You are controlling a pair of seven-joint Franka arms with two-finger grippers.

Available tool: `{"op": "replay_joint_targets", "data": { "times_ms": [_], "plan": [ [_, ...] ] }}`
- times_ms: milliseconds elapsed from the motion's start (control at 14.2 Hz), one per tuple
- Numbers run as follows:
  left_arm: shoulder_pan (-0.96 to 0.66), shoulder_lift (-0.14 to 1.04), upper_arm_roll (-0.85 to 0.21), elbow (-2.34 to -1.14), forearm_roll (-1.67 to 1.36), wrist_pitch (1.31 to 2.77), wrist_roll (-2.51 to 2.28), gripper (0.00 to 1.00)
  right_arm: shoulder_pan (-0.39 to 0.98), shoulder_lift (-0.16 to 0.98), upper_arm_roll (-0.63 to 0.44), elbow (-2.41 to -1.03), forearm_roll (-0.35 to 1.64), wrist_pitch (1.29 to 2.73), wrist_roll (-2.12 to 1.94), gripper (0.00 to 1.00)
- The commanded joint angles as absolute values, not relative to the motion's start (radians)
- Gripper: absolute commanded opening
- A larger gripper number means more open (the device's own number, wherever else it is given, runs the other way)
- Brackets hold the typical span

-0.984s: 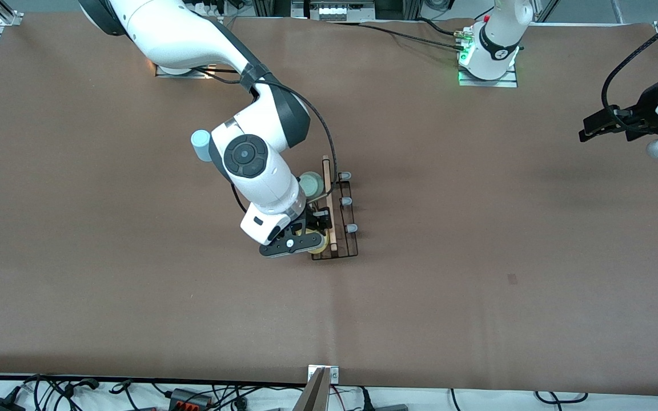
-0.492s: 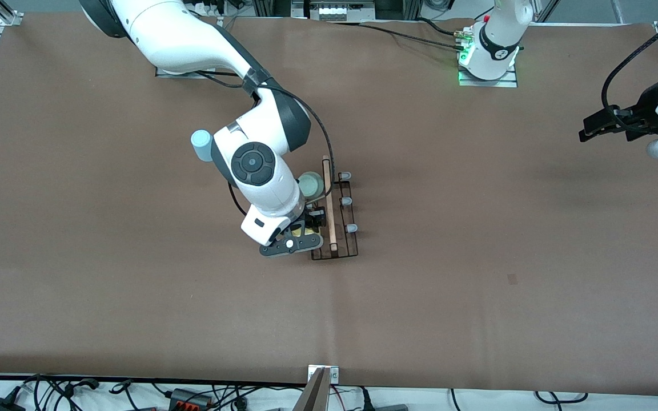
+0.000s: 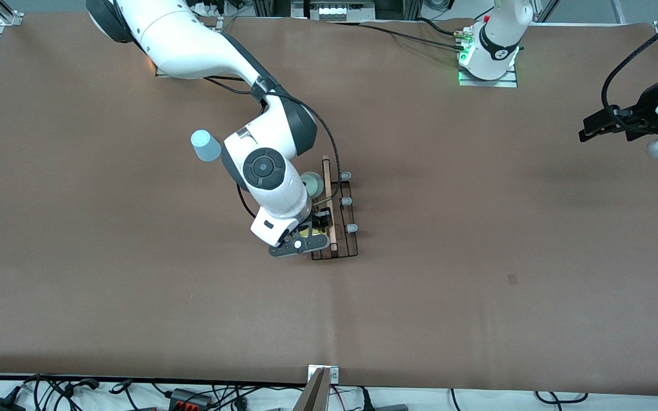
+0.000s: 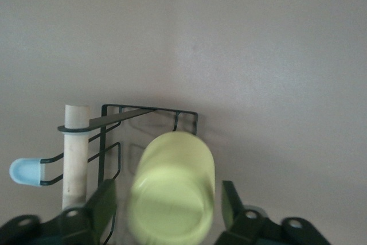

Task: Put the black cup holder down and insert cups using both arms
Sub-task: 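Lower the yellow cup onto a rack peg and open the right gripper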

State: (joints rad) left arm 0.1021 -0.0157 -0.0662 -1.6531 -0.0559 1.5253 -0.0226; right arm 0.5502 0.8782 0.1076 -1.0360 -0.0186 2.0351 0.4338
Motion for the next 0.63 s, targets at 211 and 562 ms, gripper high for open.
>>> {"op": "replay_joint_targets", "data": {
  "times_ms": [211, 562],
  "plan": [
    [0.103, -0.006, -0.069, -1.631, -0.043, 1.514, -0.021, 1.0, 0.412, 0.686, 0.109, -1.02, -0.023, 1.788, 0.434, 1.0],
    [0.103, -0.005, -0.069, -1.631, -0.041, 1.514, -0.021, 1.0, 0.234, 0.591, 0.104, -1.019, -0.032, 1.639, 0.428, 1.0]
  ]
}}
